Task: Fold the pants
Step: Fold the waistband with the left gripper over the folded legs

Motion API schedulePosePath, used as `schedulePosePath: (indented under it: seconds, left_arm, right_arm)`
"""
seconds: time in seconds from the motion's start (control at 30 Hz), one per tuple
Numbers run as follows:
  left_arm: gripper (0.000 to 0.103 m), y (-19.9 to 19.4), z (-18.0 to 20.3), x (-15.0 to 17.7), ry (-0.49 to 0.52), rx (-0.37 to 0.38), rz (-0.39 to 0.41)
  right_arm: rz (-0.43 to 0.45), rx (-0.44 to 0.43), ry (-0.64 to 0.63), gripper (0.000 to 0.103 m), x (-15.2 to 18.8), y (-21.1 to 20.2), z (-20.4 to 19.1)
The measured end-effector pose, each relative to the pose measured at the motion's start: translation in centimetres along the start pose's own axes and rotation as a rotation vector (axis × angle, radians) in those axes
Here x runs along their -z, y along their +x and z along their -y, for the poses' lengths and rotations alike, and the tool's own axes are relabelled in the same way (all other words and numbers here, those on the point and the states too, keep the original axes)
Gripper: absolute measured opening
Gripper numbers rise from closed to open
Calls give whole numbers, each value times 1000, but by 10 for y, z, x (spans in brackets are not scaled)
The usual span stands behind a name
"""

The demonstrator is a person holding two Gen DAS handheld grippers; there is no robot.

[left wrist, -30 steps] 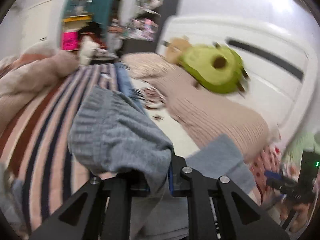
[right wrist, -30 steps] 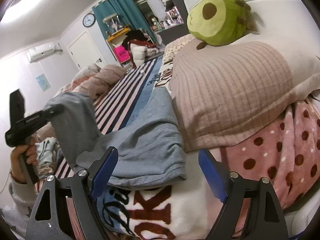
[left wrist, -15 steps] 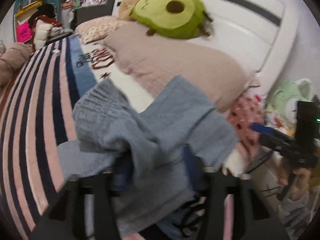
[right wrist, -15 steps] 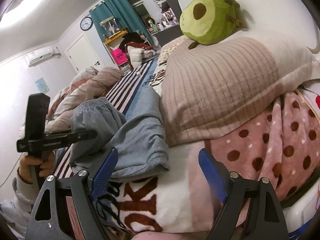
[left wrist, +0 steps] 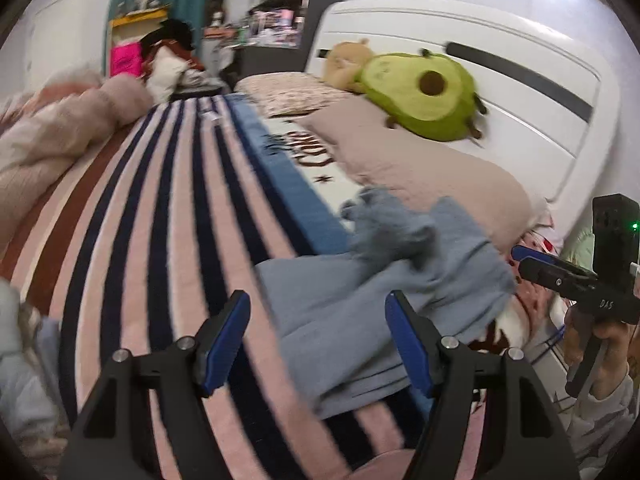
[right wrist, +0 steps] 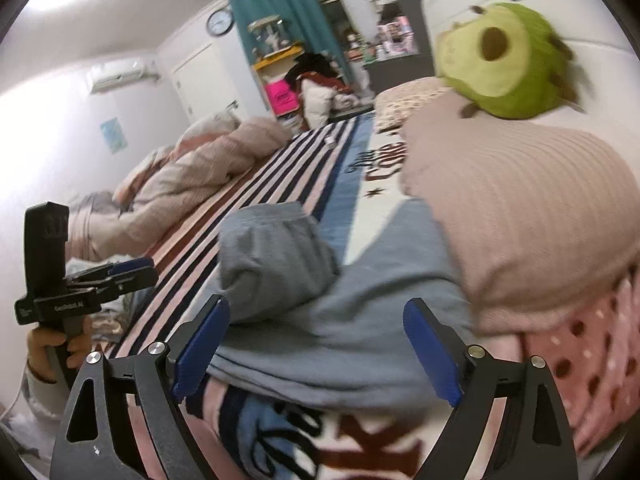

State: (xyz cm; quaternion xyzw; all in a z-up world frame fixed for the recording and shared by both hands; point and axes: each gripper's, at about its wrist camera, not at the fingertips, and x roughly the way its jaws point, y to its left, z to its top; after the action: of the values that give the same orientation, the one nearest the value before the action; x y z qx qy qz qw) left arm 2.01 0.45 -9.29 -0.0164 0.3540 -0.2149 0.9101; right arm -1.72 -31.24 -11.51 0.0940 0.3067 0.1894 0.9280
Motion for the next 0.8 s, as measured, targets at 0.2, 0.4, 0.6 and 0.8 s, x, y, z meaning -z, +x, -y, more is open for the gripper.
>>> schedulePosePath:
  seconds: [0.2,0.4,0.6,0.8]
  left_arm:
    - [66,17,-44,21,-94,36,-16]
    - [66,48,-47,34,-114,119,-60]
    - [66,67,-37,40,-90,188,-94]
    - [66,71,-26,44,-46,216,-129]
  right_arm:
    - [-77,9,-88,88,-23,51,-35]
    - [-130,67,-182,88,-38,97,-59]
    - [-185,140,-220,76,-27,115,-57]
    - [-122,235,-93,46,-19,80,-23]
